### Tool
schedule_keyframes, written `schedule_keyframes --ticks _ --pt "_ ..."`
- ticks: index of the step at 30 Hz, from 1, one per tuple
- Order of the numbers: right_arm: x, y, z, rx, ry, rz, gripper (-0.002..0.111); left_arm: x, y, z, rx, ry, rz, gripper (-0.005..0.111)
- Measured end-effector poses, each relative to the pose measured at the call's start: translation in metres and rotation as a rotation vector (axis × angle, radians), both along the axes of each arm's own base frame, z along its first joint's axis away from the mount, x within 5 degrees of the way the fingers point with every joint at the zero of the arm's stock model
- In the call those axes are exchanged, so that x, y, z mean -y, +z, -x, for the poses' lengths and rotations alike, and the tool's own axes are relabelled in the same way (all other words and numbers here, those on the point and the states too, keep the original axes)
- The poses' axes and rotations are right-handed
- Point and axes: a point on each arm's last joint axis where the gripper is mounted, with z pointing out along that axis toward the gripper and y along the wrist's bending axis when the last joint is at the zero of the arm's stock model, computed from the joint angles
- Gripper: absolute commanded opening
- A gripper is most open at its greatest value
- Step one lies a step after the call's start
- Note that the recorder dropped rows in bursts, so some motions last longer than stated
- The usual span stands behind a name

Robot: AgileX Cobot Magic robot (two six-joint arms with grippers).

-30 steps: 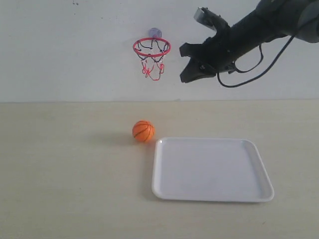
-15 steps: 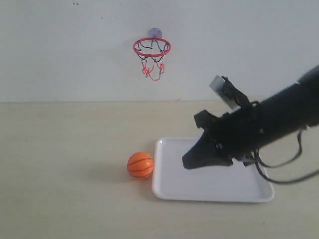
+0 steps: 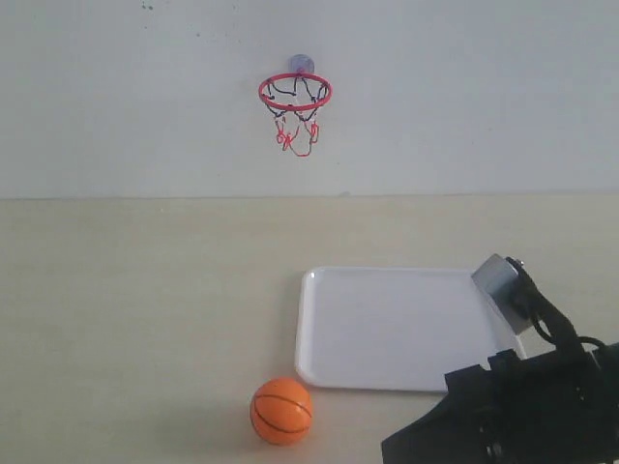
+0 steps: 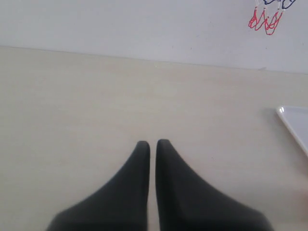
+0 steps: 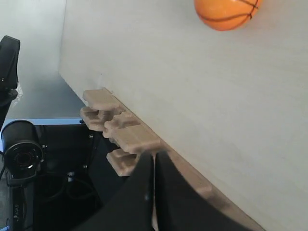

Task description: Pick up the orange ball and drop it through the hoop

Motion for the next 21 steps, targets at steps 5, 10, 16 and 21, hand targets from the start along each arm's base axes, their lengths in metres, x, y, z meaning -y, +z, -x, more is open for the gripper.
schedule_keyframes --ticks 5,10,16,21 --pt "0.006 -0.007 -0.010 0.104 -0.067 0.111 0.000 0.000 0.000 0.000 0.000 0.000 0.000 0.004" --pt "0.011 -0.004 -0.012 0.165 -0.108 0.164 0.000 0.000 0.000 0.000 0.000 0.000 0.000 0.004" --pt "0.019 0.033 -0.004 0.394 -0.185 0.176 0.000 0.000 0.000 0.000 0.000 0.000 0.000 0.004" --pt "0.034 0.060 0.022 0.639 -0.272 0.201 0.000 0.000 0.000 0.000 0.000 0.000 0.000 0.004"
